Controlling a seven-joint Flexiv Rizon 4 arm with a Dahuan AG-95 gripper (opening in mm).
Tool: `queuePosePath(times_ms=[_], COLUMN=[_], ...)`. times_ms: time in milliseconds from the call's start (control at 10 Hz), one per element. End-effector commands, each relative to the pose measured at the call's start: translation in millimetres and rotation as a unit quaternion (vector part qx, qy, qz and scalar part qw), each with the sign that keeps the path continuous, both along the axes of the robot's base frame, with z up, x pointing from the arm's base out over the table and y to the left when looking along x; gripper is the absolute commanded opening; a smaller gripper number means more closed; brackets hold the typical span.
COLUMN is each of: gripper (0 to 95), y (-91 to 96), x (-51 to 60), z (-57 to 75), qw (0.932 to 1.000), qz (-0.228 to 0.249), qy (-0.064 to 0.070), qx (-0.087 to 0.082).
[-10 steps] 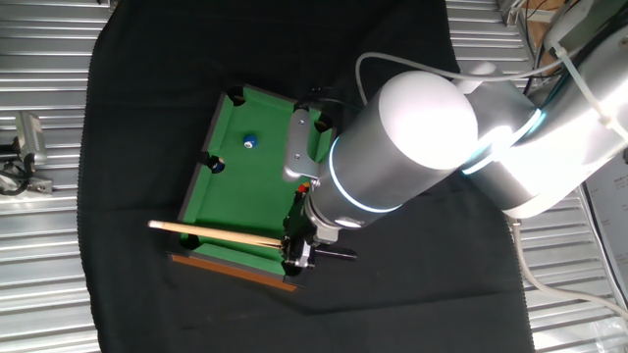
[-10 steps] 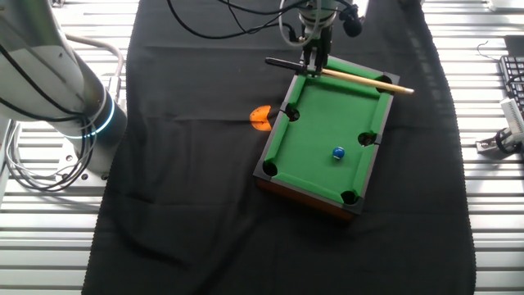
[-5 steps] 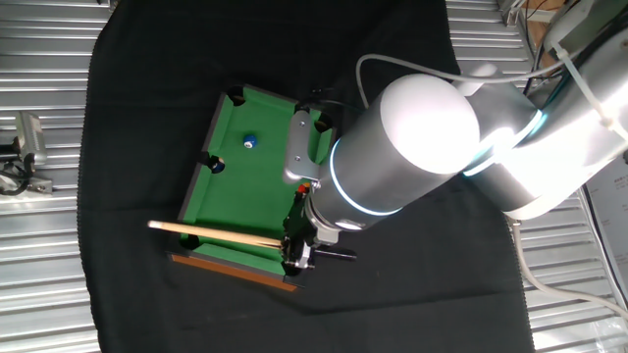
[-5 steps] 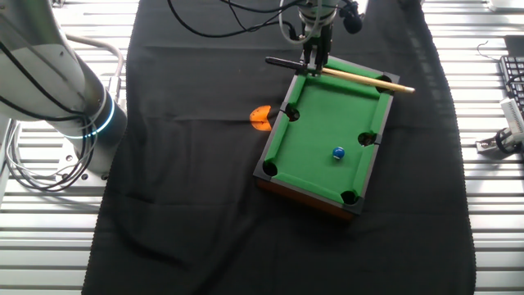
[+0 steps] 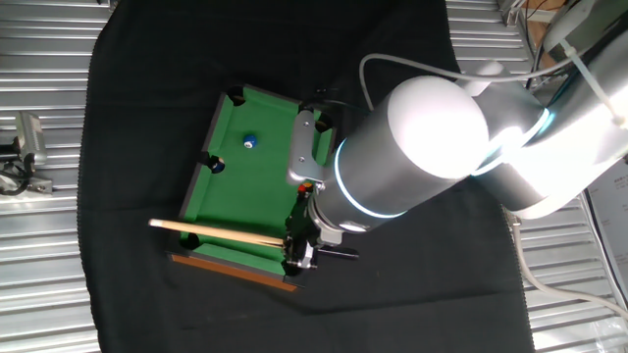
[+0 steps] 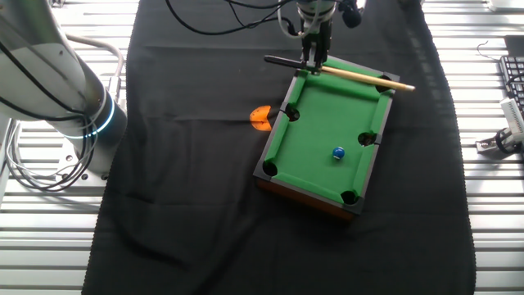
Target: Hit the pool ball
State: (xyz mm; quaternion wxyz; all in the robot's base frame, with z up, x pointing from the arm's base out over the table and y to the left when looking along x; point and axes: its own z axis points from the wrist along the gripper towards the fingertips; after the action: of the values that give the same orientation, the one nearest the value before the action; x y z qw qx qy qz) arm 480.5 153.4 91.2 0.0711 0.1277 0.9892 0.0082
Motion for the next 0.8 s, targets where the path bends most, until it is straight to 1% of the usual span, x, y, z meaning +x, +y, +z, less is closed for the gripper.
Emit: queuePosePath(times_ms=[100,200,300,400,600,800], gripper=[0.0,0.0,0.0,0.0,0.0,0.0], y=[1.6,2.7,2.9,4.2,4.9,6.0], x=[-2.7,-3.6,-3.7,-4.5,-6.9,-12.6], z=[8.4,13.0,13.7,17.9,19.7,21.4], qw=[1.0,1.0,1.0,1.0,1.0,0.9999], qz=[0.0,0.0,0.0,0.0,0.001,0.009], qy=[0.003,0.003,0.003,0.004,0.005,0.005], qx=[-0.004,-0.003,-0.002,0.0,0.003,0.005])
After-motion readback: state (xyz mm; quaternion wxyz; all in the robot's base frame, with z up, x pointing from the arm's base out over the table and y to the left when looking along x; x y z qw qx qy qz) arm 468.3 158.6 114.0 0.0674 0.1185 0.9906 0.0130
